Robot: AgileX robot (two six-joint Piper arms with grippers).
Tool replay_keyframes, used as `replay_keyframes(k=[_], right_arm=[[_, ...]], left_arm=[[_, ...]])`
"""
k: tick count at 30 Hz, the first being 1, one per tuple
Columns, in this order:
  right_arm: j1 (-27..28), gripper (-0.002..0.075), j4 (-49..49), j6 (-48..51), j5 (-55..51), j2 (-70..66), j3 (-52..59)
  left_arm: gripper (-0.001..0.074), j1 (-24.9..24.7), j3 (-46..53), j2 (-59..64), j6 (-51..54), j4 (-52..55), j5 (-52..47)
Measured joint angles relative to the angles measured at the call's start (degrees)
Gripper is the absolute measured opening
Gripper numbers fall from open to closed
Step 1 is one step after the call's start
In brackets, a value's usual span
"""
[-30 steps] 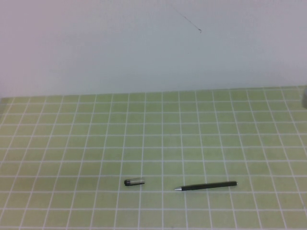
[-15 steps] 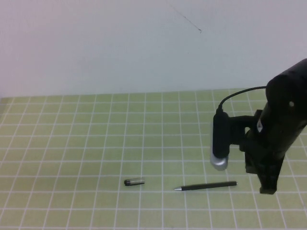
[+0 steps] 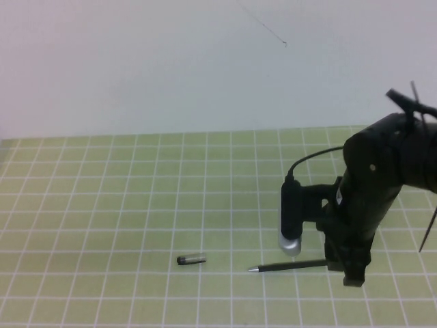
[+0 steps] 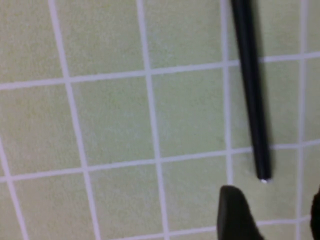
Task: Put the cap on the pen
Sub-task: Put the cap on the pen
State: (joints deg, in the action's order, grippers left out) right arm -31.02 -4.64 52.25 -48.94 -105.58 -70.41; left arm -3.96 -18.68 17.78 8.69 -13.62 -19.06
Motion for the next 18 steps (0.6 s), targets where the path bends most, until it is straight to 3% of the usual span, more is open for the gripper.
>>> replay_keyframes(k=[18], right_arm=[[0.0,0.0344,-2.7,0.9,5.0,-6.6,0.0]], left_arm=[[0.0000,0.0,1.2,0.0,0.2,-0.4,1.9]])
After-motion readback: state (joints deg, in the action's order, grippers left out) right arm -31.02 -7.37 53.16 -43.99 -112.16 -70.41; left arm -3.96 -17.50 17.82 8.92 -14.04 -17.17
